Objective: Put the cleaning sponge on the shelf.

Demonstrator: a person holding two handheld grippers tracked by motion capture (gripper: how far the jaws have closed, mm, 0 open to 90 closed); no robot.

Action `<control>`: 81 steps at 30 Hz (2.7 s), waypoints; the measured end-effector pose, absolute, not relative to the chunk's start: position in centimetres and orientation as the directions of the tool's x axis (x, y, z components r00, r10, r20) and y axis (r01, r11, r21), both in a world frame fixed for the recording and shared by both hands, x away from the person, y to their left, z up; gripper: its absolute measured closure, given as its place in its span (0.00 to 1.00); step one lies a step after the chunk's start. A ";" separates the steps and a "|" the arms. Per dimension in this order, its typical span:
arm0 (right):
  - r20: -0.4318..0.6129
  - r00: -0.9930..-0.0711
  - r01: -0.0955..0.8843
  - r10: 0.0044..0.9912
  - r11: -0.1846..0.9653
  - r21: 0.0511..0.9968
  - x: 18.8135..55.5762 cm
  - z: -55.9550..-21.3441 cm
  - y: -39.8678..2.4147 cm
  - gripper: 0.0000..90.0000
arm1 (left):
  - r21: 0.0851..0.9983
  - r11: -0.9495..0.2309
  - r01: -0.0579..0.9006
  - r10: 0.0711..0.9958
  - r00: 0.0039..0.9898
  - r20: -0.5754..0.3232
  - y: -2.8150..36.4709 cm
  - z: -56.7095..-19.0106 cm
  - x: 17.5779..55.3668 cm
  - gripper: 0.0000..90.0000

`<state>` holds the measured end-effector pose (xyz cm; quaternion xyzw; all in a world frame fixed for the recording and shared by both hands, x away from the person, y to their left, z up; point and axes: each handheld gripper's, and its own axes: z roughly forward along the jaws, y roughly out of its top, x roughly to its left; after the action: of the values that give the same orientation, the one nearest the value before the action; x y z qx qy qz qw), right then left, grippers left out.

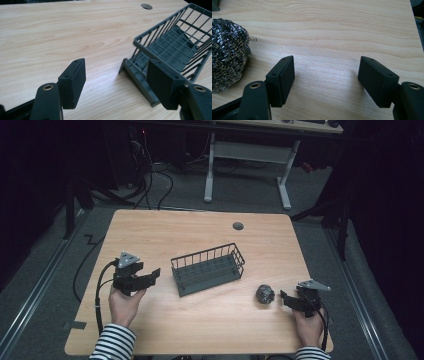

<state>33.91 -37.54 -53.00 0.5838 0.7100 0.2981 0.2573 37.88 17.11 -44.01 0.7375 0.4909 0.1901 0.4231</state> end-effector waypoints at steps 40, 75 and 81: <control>-0.019 -0.186 0.675 0.982 0.142 0.724 33.9 -53.0 -37.5 0.33 | 0.747 -0.090 0.658 0.953 0.275 -0.127 22.9 -50.9 36.4 0.32; -0.014 -0.190 0.678 0.982 0.142 0.722 33.9 -53.0 -37.6 0.32 | 0.740 -0.130 0.660 0.970 0.241 -0.045 22.6 -53.2 37.9 0.32; -0.014 -0.197 0.679 0.980 0.147 0.719 33.9 -53.0 -37.5 0.29 | 0.743 -0.140 0.654 0.972 0.235 -0.024 22.8 -53.7 37.7 0.32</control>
<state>33.92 -37.52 -52.99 0.5811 0.7139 0.2982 0.2525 37.71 22.82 -53.72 0.7148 0.5687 0.2431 0.3264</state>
